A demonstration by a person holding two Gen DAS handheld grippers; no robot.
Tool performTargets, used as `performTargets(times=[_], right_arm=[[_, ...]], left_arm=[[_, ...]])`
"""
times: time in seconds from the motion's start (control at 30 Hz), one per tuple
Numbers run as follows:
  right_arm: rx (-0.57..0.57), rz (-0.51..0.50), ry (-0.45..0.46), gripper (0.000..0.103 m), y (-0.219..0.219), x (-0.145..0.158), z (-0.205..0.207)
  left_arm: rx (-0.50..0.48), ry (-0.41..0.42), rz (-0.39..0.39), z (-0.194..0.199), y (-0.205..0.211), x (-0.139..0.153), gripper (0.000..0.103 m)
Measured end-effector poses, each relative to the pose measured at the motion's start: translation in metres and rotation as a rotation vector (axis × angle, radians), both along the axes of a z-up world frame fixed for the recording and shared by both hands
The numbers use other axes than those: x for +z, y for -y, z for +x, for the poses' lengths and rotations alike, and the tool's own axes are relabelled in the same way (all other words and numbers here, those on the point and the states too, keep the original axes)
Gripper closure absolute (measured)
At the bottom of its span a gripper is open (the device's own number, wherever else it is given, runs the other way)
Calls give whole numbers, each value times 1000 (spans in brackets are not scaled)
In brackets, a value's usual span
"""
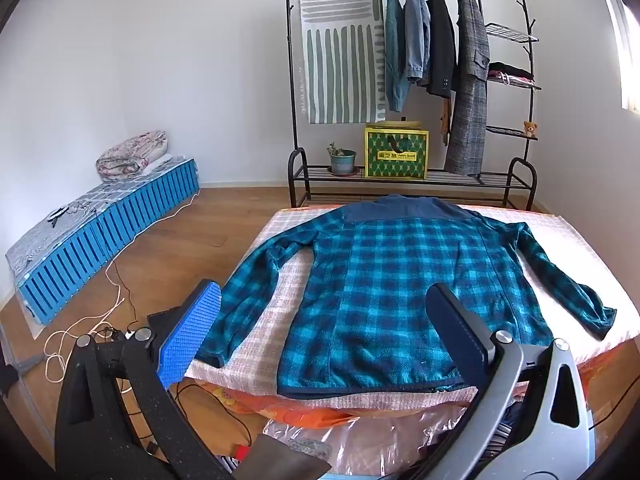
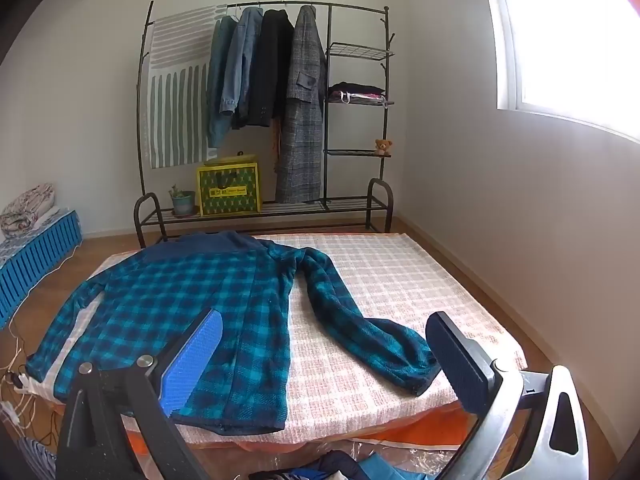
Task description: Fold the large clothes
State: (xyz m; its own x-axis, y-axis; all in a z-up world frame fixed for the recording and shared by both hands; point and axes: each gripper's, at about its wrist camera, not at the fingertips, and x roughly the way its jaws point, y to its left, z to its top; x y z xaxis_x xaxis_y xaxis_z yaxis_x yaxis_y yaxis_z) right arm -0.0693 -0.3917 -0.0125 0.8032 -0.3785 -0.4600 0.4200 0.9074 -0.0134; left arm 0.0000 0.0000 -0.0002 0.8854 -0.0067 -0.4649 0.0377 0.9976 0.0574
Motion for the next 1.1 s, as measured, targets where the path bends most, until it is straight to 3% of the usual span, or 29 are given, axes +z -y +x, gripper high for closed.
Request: performTargets(times=[0.63,0.8,1.1], right_arm=[[2,-13,12,0,0,1,2],[-1,-15,11,0,1,4,3],[2,-26,31,0,0,8,1]], left_arm=[[4,5,-8,1,1,0,0],[0,17,1,0,11,18,0],[0,34,-7,1,8,17,0]])
